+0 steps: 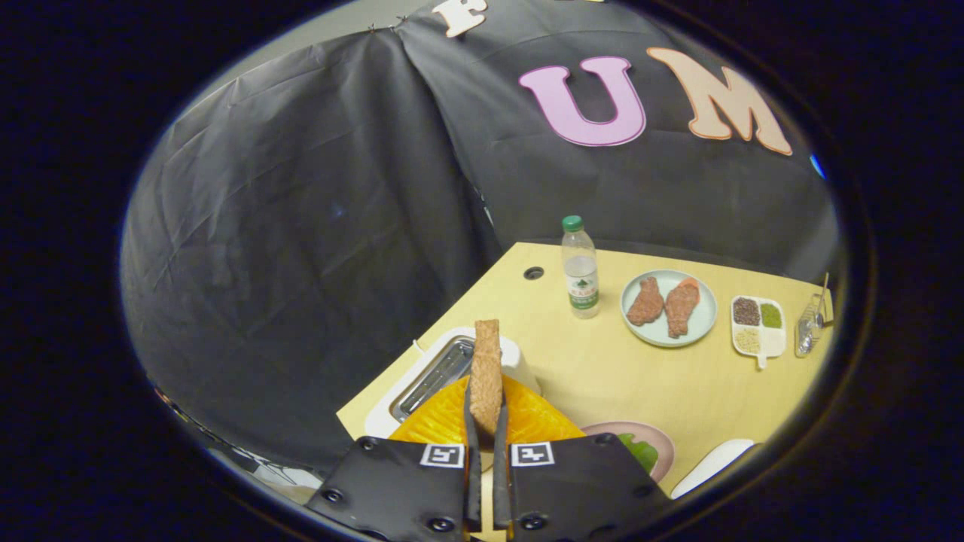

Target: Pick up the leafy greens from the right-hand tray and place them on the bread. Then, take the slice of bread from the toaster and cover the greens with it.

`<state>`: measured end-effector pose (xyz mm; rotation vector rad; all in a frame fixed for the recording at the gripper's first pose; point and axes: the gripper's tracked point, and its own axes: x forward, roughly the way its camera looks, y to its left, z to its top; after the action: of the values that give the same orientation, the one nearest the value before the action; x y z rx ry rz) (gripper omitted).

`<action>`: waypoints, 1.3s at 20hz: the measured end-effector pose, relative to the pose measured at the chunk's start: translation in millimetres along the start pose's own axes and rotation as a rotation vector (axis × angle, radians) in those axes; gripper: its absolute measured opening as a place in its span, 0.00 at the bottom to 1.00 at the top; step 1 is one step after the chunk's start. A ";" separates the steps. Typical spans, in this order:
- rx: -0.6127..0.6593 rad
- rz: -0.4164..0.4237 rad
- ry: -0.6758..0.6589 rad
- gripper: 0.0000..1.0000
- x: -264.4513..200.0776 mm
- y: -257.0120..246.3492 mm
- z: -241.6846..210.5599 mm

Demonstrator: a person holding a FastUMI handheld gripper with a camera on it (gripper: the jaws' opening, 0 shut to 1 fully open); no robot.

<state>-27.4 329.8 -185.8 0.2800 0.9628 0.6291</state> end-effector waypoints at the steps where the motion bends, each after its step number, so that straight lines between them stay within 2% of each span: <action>1: 0.018 -0.003 0.001 0.09 -4.5 -5.1 -5.6; 11: 0.187 -0.068 0.055 0.09 -12.0 -67.2 -88.4; 19: 0.381 -0.082 0.080 0.09 -9.9 -97.4 -138.4; 26: 0.378 -0.166 0.105 0.12 -10.2 -135.8 -169.2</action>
<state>-121.7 207.9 -338.8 0.5000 1.1927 0.3089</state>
